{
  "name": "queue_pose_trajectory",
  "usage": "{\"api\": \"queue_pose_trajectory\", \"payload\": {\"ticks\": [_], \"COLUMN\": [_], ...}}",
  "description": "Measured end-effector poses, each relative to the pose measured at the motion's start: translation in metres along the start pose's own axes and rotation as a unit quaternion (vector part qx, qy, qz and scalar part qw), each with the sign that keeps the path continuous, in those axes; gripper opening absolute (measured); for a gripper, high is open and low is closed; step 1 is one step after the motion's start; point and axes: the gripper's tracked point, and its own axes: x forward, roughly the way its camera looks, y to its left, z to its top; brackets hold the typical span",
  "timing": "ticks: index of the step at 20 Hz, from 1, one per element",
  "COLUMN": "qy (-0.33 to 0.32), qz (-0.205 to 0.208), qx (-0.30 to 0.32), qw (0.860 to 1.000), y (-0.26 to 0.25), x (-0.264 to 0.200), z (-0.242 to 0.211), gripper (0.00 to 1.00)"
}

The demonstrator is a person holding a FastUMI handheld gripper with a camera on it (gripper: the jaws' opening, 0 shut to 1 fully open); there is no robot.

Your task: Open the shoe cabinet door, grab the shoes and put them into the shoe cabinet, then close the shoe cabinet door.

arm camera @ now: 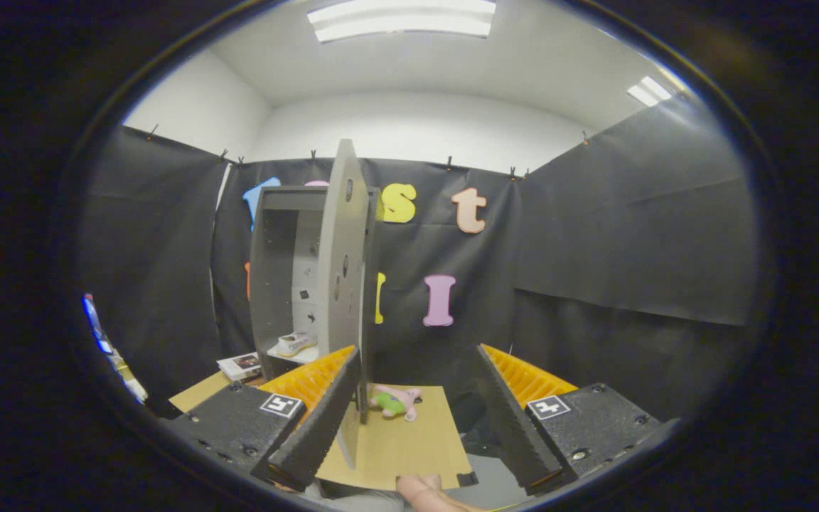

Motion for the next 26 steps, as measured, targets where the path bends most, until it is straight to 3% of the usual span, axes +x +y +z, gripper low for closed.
{"api": "queue_pose_trajectory", "payload": {"ticks": [2,8,12,16,20,23,26], "qy": [0.012,0.010,0.007,-0.007,0.002,0.010,0.005], "qz": [-0.007,0.031,0.051,0.092,0.107,0.138,0.184], "qx": [-0.001,0.053,0.054,0.055,0.051,0.046,-0.008], "qw": [1.000,0.998,0.997,0.994,0.993,0.989,0.983], "y": [-0.027,-0.089,-0.097,-0.066,-0.023,0.030,0.088], "x": [0.022,0.100,0.156,0.190,0.213,0.214,0.196], "z": [-0.019,-0.059,-0.085,-0.088,-0.092,-0.093,-0.088], "gripper": [1.00,1.00,1.00,0.97,0.97,0.97,0.97]}}
